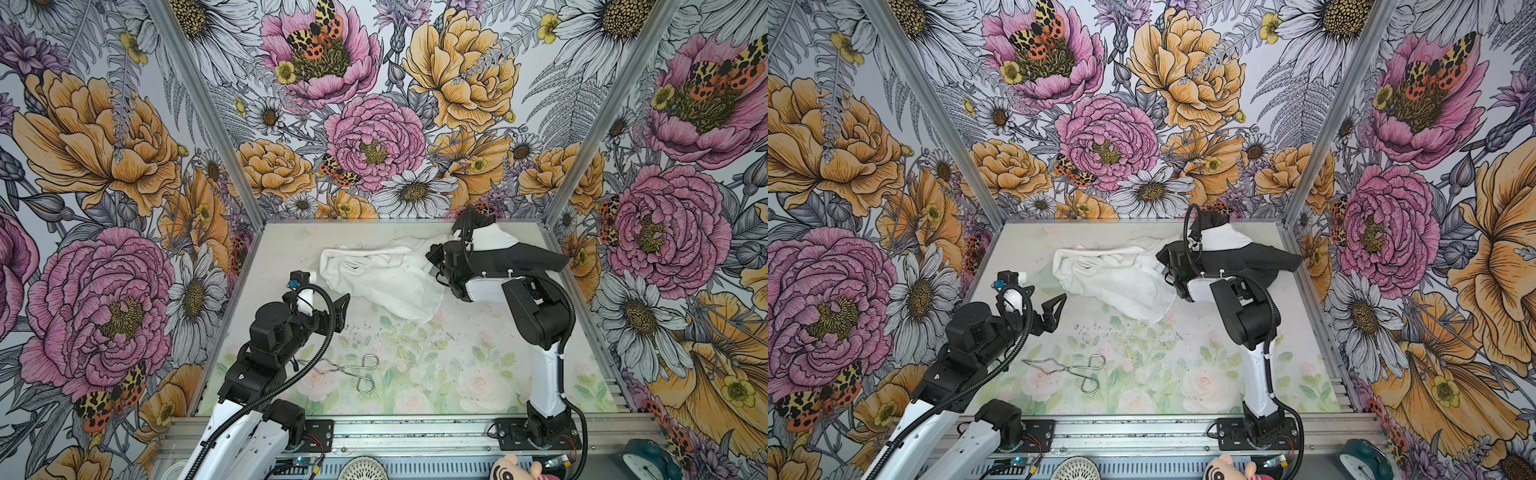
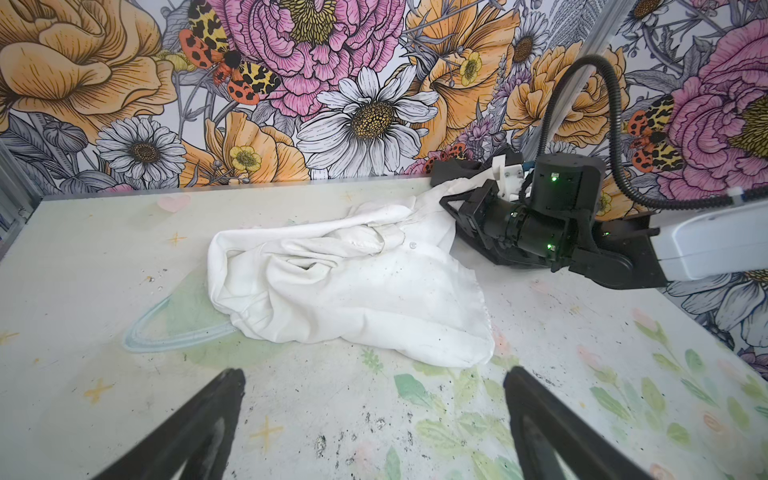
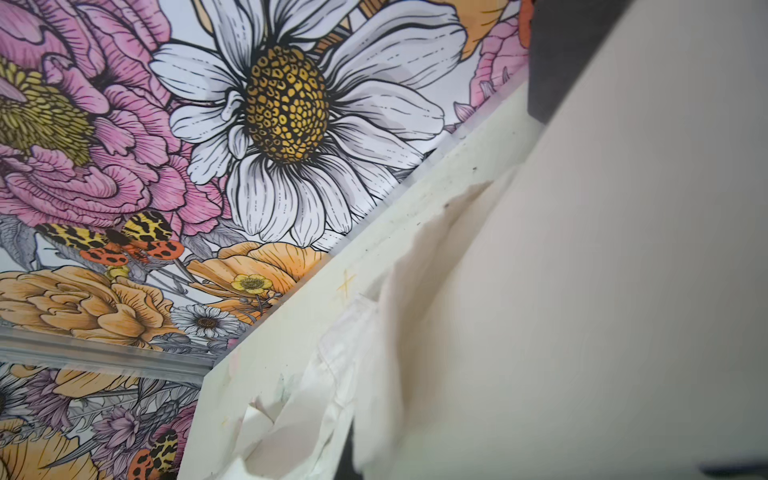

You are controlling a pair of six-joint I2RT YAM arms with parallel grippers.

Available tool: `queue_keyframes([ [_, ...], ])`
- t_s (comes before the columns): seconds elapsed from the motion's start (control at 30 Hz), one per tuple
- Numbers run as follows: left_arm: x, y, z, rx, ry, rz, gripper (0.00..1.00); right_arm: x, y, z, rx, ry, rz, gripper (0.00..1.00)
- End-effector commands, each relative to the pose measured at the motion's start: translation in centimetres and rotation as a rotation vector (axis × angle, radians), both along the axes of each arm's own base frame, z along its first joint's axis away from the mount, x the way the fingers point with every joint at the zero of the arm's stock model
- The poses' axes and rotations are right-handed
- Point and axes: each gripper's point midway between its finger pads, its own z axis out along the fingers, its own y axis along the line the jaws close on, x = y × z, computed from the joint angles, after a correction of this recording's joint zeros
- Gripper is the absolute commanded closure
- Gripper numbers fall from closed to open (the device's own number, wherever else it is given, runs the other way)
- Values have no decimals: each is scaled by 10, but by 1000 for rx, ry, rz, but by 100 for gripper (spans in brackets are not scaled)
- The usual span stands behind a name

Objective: Pick out a specific cloth from the pile

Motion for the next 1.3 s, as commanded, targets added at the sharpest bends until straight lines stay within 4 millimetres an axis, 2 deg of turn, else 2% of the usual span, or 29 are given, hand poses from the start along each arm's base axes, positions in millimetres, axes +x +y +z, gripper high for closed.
queue_keyframes([
  [0.0,-1,4,-3,-5,3,16,1,3,24,94,-22,-224,93,100],
  [0.2,-2,4,-2,-7,-1,17,1,-4,43,158,-124,-345,149,100],
  [0.47,-2,5,0,-10,-9,17,1,-17,68,248,-365,-515,191,100],
  [0.6,-3,5,1,-11,-9,18,1,-21,85,280,-417,-573,221,100],
  [0.7,-3,5,2,-12,-13,18,1,-22,104,294,-415,-597,262,100],
  [1.07,-3,7,2,-12,-15,25,1,-33,200,322,-335,-673,487,100],
  [1.17,-3,7,2,-11,-17,26,1,-38,221,328,-291,-711,537,100],
  [1.27,-3,8,2,-11,-19,30,1,-44,234,338,-246,-745,560,100],
])
